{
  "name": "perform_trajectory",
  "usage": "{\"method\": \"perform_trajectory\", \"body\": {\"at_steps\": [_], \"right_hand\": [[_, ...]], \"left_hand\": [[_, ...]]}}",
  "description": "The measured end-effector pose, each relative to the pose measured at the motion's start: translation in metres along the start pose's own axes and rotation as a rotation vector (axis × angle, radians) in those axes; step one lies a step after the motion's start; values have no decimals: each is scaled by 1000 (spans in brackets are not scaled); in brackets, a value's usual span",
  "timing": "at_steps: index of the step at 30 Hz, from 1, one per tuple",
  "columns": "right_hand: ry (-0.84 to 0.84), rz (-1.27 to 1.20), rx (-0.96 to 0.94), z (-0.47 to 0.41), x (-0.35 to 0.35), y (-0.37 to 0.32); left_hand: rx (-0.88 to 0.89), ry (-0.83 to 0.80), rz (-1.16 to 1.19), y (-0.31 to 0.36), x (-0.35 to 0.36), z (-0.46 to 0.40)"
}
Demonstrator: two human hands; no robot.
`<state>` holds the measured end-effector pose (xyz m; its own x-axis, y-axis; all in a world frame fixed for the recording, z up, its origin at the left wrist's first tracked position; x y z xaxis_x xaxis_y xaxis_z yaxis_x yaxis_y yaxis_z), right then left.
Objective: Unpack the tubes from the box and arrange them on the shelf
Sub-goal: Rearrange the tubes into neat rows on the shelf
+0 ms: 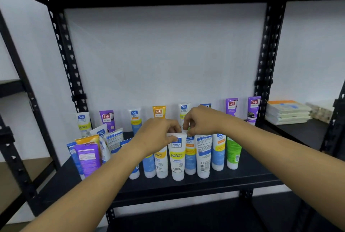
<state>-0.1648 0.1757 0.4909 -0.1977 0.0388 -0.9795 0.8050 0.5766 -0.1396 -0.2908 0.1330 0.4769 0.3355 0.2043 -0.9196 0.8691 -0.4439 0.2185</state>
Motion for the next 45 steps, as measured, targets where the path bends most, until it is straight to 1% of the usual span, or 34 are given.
{"method": "perform_trajectory", "body": {"at_steps": [3,7,12,18,23,26,30,34,39,45], "right_hand": [[-11,13,15,-2,2,1],[-14,-3,17,-3,4,2],[50,-40,31,-2,-11,3],[176,-55,54,-3,-61,3],[303,-30,83,-1,-122,5],[408,8,114,6,-161,15],[542,61,156,22,-205,37],[606,116,242,40,-225,72],[619,134,346,61,-225,124],[556,127,441,76,-201,187]], "left_hand": [[0,22,33,0,2,1],[-11,37,143,-2,3,2],[-4,67,218,-1,-10,-3],[34,141,209,8,-52,-13],[84,229,175,24,-98,-29],[101,274,139,35,-129,-44],[105,325,49,52,-157,-68],[100,330,-30,70,-160,-93],[114,323,-60,92,-141,-123],[115,278,-15,112,-97,-164]]}}
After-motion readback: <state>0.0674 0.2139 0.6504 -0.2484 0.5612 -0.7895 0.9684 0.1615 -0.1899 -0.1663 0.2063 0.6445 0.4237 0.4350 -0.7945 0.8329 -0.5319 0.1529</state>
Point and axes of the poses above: each hand's wrist, its own z-axis away from the middle knuckle, its own x-axis out of the palm, y = z × x, the point moved 7 cm from there along -z, towards the middle knuckle
